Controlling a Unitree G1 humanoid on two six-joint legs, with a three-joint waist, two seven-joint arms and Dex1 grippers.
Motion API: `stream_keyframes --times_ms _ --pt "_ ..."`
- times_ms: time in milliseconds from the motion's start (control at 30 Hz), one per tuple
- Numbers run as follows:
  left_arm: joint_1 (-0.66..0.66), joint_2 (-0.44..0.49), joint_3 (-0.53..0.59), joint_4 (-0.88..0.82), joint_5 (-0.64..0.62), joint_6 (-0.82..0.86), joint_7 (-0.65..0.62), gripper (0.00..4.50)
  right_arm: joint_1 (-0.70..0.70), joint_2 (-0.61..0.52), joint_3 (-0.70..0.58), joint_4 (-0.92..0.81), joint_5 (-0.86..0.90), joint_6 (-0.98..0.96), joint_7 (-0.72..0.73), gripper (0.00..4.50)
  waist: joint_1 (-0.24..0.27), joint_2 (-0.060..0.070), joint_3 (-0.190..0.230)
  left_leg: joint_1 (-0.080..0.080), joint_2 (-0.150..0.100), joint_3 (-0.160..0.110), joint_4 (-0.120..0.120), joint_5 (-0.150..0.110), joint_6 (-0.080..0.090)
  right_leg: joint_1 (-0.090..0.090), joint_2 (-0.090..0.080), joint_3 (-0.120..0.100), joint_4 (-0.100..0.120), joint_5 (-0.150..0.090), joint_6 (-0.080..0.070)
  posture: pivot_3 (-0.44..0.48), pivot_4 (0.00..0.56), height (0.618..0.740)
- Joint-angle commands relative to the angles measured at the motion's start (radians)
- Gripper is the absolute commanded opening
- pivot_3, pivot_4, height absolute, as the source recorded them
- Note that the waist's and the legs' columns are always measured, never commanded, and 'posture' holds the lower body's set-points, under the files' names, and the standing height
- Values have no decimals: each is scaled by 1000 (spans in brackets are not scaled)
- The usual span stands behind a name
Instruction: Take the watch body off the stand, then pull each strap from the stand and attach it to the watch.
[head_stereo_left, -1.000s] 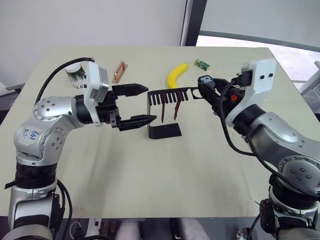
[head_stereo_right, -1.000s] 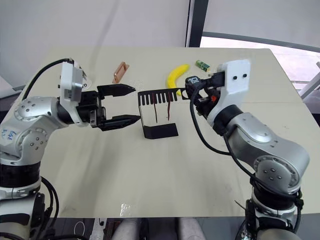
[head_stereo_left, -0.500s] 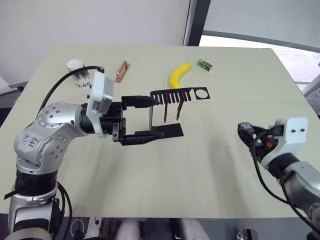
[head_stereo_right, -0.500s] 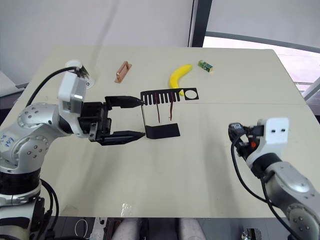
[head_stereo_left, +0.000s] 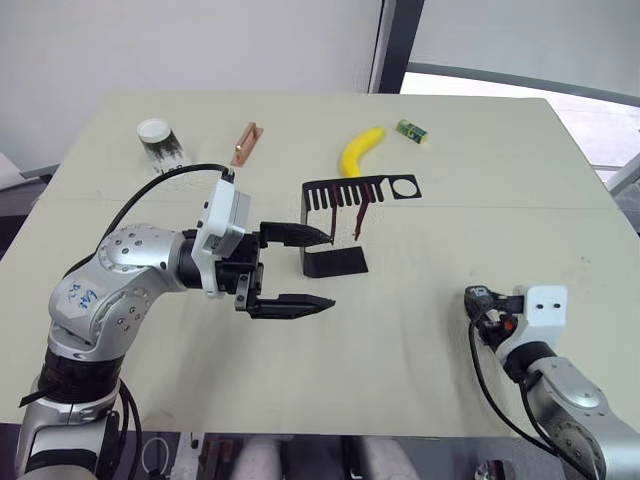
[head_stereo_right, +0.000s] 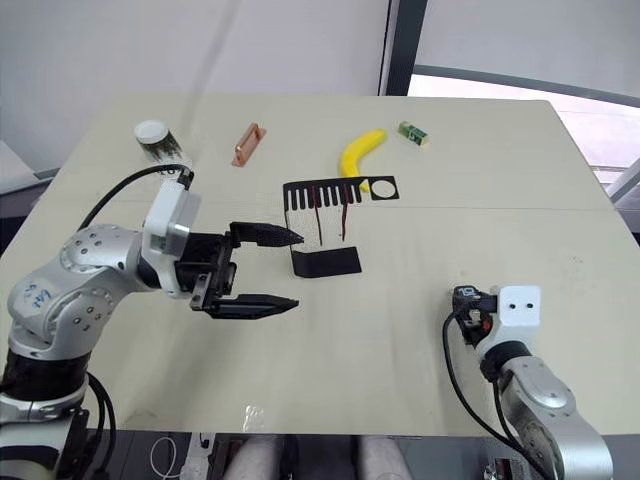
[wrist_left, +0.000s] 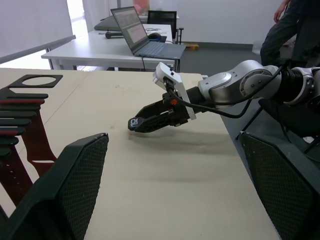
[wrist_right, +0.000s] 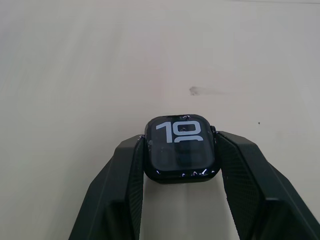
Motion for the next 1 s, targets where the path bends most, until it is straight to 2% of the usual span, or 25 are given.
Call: stream_keyframes --times_ms 33,333,400,433,533,633,767,867,1000 --pt "-5 2 4 -29 7 -21 3 4500 -5 17 -1 12 -28 -33 34 1676 1 0 0 0 0 0 0 0 0 0 0 0 0 0 0 0 150 740" --pt "-13 1 2 -9 25 -36 -10 4500 -19 50 -21 16 -18 1 49 1676 2 0 0 1 0 1 0 0 0 0 0 1 2 0 0 0 150 740" --pt "-12 0 2 -11 26 -38 -7 4500 -16 29 -35 -6 -3 16 70 2677 3 0 0 1 0 1 0 0 0 0 0 1 3 0 0 0 150 740" --pt "-11 0 3 -12 26 -38 -5 4500 -13 21 -40 -16 -3 20 77 2944 3 0 0 2 0 1 0 0 0 0 0 1 3 0 0 0 150 740" --pt "-2 3 12 -19 25 -35 5 4500 11 -12 -87 -82 33 65 102 4398 5 0 0 2 0 1 0 0 0 0 0 1 3 0 0 0 150 740" --pt "39 19 56 -29 13 -12 44 4500 57 -100 -163 -159 89 110 188 4463 4 1 0 2 0 1 0 0 0 0 0 1 4 0 0 0 150 740" --pt "216 55 191 -61 -44 50 106 4500 179 -283 -351 -165 187 101 471 4463 1 1 1 4 1 2 -1 -1 1 1 1 2 2 0 0 0 150 740" --pt "405 102 310 -34 -4 37 101 4500 223 -390 -529 -12 238 93 666 4463 0 0 1 5 1 3 -2 -1 2 3 1 3 -1 0 0 0 150 740" --pt "547 144 431 37 21 17 96 4500 284 -481 -595 145 190 32 866 4463 6 -2 2 10 1 4 -3 -5 10 9 0 4 -5 0 0 0 150 740"
